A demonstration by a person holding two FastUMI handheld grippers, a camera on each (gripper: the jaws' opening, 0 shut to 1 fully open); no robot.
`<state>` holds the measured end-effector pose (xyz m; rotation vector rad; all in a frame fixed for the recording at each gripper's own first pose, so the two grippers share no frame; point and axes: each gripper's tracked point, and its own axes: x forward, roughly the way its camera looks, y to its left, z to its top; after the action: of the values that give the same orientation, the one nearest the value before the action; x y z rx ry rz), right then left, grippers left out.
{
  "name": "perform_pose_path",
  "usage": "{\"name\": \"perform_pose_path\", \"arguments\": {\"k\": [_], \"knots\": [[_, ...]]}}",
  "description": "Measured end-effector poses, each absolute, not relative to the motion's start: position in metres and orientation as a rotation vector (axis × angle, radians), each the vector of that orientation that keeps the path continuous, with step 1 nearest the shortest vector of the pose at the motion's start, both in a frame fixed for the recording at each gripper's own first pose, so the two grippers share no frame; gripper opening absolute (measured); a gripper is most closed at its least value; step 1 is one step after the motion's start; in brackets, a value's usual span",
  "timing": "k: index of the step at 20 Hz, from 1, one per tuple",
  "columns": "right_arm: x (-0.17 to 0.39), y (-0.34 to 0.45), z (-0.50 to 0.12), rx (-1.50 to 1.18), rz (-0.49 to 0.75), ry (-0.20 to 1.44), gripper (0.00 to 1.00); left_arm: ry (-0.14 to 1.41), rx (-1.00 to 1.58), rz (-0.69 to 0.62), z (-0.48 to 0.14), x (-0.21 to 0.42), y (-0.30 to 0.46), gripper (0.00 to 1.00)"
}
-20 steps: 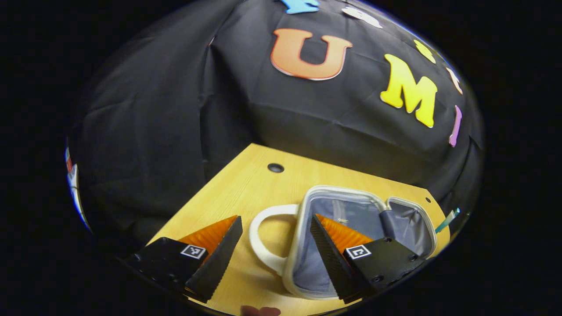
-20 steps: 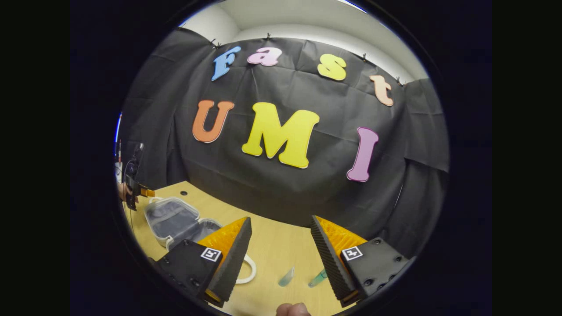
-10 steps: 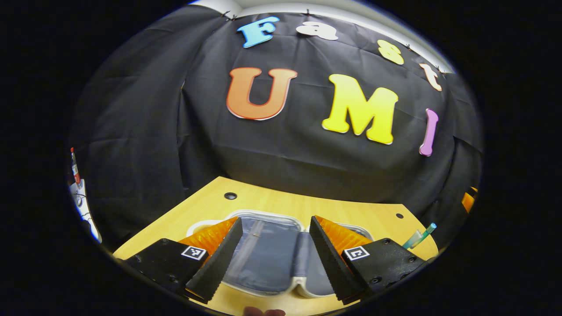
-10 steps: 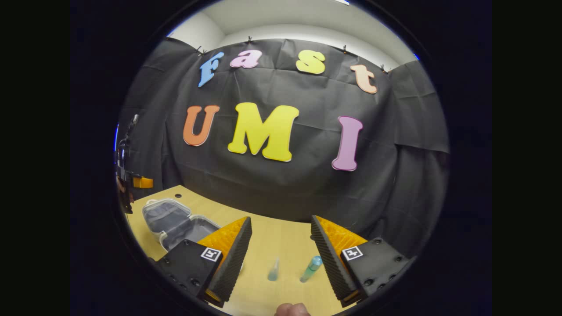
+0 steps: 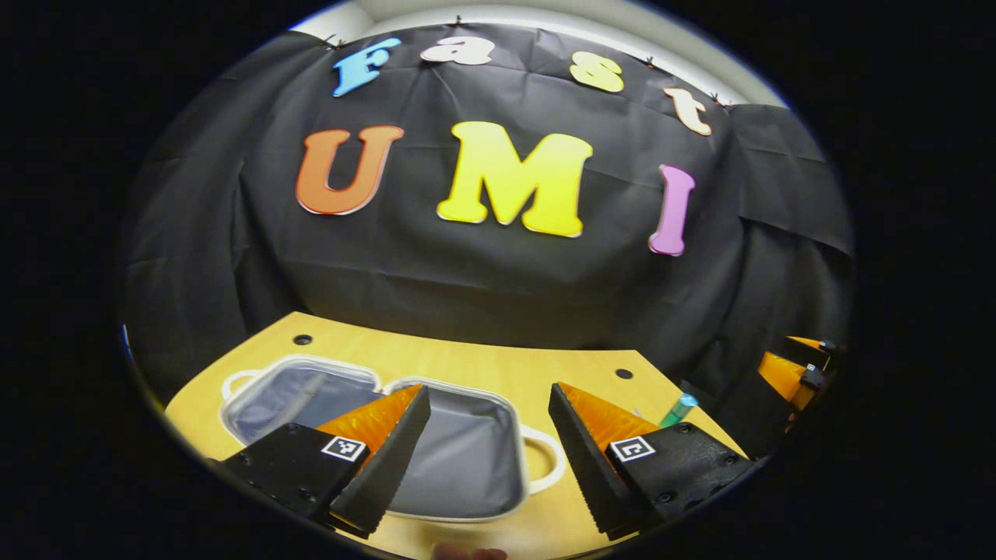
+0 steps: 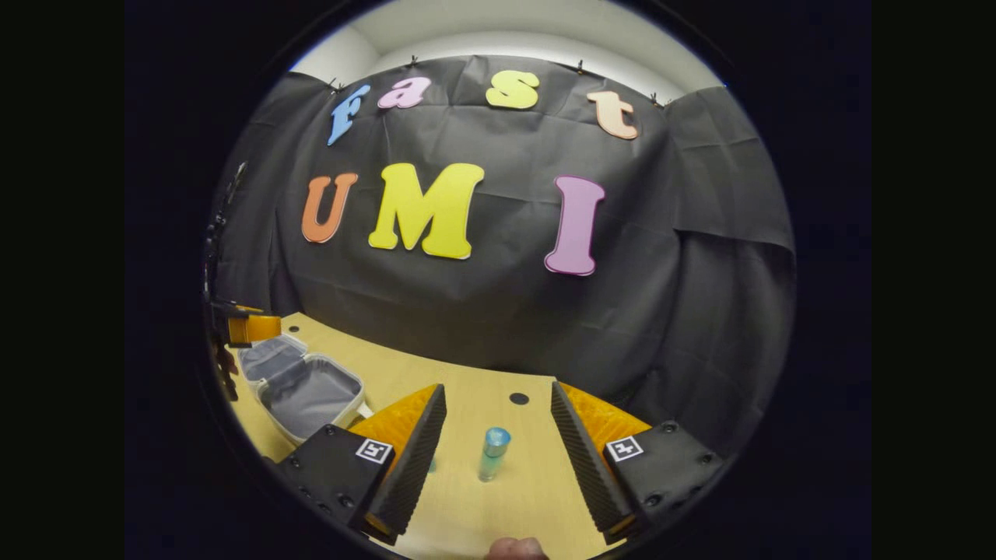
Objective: First open the suitcase, pack the skin care products into it, and then close the suitcase.
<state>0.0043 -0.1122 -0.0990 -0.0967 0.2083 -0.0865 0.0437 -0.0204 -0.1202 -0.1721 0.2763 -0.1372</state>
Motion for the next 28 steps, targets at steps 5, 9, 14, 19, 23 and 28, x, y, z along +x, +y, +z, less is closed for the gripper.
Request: {"name": "perform_pose_path", "arguments": {"k": [5,9,14,19,23,28], "knots": [[0.0,-0.154,-0.12,-0.101,-0.108,0.264,0.81,0.337,-0.14,-0.278,-0.154,0.036,-0.122,0.98],[-0.004,-0.185,-0.125,-0.108,-0.147,0.286,0.81,0.423,-0.108,-0.314,-0.194,0.038,-0.178,0.98],[-0.016,-0.223,-0.139,-0.11,-0.198,0.339,0.81,0.533,-0.083,-0.268,-0.254,0.066,-0.199,0.98],[-0.03,-0.25,-0.156,-0.115,-0.236,0.401,0.81,0.586,-0.091,-0.256,-0.293,0.095,-0.212,0.98],[-0.028,-0.255,-0.163,-0.113,-0.232,0.416,0.81,0.625,-0.078,-0.237,-0.312,0.104,-0.212,0.92],[-0.016,-0.251,-0.168,-0.093,-0.212,0.42,0.81,0.653,-0.074,-0.247,-0.322,0.104,-0.216,0.68]]}}
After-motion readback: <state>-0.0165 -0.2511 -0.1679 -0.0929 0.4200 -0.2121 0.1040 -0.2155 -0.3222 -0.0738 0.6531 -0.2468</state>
